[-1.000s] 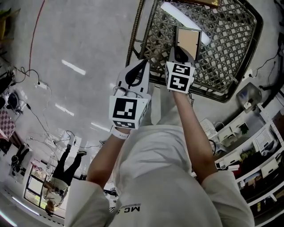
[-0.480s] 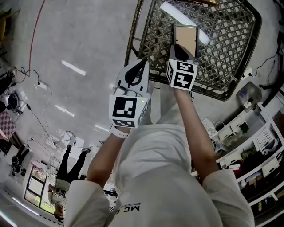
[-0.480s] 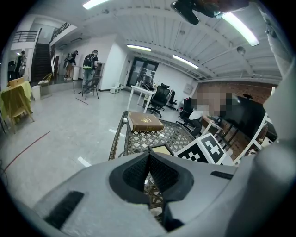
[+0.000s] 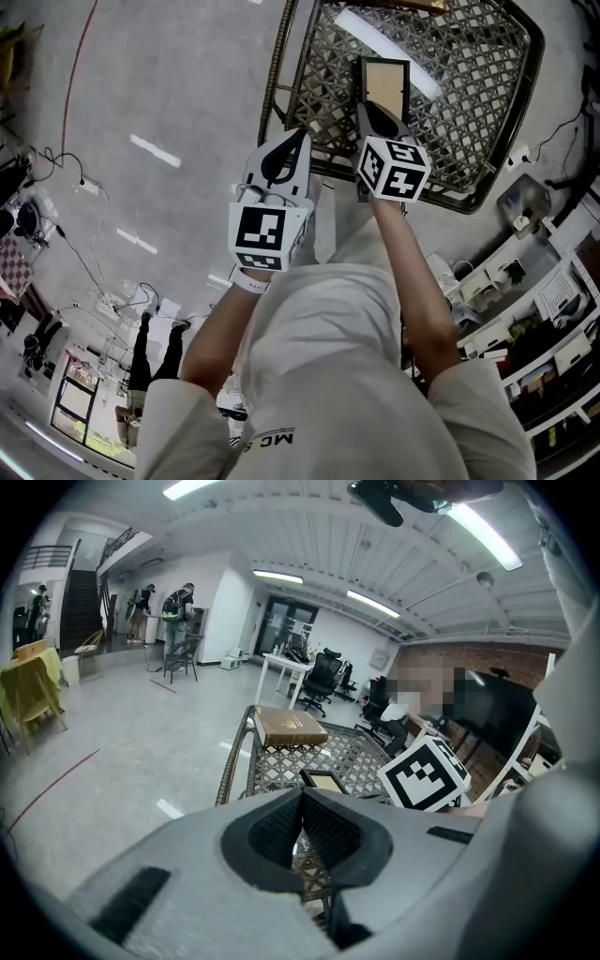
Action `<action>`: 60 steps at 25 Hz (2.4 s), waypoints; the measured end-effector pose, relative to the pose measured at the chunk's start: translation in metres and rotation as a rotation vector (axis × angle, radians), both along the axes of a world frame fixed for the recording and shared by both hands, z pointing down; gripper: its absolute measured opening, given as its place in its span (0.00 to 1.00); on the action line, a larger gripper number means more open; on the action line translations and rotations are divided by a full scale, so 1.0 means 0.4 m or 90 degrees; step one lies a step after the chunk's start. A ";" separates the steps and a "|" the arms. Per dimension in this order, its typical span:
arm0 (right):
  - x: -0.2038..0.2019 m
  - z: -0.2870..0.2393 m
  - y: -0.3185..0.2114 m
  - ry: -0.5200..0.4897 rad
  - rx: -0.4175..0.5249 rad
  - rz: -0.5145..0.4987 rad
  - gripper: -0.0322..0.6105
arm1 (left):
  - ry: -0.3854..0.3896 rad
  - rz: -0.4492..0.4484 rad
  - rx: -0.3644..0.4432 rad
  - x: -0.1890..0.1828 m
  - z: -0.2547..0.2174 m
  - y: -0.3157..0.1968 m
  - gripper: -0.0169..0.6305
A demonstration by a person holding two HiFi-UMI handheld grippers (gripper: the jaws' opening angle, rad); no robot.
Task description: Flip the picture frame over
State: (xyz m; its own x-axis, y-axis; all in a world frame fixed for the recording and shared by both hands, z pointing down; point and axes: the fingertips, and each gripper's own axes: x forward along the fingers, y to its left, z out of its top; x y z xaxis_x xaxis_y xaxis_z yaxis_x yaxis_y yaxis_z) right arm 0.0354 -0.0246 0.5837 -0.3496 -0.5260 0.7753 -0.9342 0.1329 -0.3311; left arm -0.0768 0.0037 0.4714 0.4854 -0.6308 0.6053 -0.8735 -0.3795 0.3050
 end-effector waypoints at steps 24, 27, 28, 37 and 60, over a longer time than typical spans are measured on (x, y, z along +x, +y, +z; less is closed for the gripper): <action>-0.018 -0.080 0.011 -0.251 -0.013 -0.022 0.13 | -0.003 0.022 -0.002 0.063 -0.004 0.003 0.06; -0.029 -0.091 0.008 -0.290 -0.017 -0.028 0.13 | -0.004 0.021 -0.003 0.062 -0.001 0.005 0.06; -0.033 -0.094 0.007 -0.300 -0.017 -0.028 0.13 | -0.003 0.020 -0.003 0.062 -0.001 0.005 0.06; -0.064 -0.129 -0.005 -0.436 -0.033 -0.018 0.13 | -0.003 0.024 -0.003 0.071 -0.002 0.004 0.06; -0.131 -0.160 -0.001 -0.744 -0.120 -0.013 0.13 | -0.003 0.018 -0.003 0.051 0.002 -0.020 0.06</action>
